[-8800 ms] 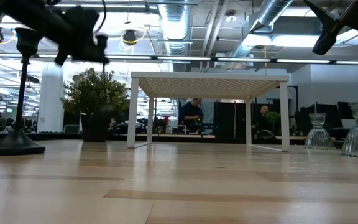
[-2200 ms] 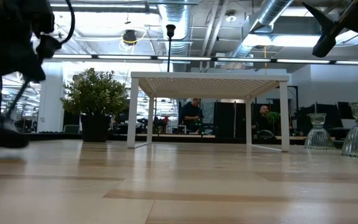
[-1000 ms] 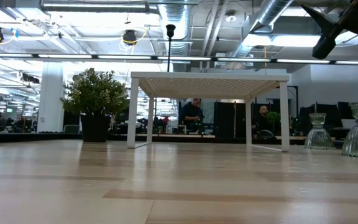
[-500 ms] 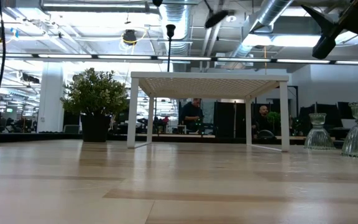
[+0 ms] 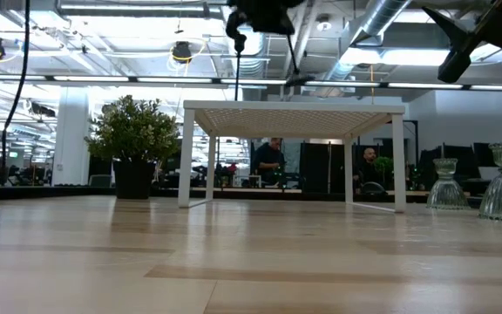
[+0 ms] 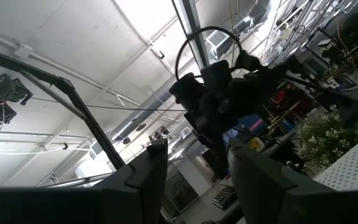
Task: Pick & Place candle stick holders
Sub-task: Put the top black candle holder on the shelf
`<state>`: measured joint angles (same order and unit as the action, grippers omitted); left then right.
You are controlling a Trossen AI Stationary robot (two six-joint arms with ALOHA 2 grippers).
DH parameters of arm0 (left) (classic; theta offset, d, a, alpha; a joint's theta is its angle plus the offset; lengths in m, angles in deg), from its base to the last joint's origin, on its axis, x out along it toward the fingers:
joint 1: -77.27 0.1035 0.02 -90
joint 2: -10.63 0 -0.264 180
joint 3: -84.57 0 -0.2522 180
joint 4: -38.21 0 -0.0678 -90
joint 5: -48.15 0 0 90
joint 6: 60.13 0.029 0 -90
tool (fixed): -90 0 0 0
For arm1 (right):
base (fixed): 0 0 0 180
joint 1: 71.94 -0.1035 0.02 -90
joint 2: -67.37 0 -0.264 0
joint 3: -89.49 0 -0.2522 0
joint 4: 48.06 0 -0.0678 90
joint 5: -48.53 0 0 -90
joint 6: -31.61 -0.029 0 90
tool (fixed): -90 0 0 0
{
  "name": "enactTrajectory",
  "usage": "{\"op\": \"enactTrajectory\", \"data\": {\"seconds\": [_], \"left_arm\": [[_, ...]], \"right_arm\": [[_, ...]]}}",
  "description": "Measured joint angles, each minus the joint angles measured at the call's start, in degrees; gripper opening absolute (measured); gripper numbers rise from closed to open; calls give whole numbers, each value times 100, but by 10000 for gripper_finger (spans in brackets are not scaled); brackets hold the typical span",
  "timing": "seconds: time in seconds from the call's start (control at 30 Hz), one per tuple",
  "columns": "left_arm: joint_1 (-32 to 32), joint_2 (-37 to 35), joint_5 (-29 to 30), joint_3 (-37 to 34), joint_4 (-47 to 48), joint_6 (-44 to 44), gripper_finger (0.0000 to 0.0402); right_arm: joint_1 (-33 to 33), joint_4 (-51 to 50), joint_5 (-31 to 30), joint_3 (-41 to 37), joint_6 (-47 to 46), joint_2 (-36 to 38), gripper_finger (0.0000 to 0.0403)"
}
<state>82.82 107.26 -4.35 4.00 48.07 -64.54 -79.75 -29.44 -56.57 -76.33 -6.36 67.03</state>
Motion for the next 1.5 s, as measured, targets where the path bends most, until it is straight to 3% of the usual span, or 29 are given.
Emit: {"op": "enactTrajectory", "data": {"seconds": [0.33, 1.5], "left_arm": [[281, 251, -39, 0, 454, -98, 13], [439, 570, -242, -2, 642, -328, 19]], "right_arm": [[-2, 0, 0, 0, -4, 0, 159], [-2, -28, 0, -2, -2, 0, 159]]}}
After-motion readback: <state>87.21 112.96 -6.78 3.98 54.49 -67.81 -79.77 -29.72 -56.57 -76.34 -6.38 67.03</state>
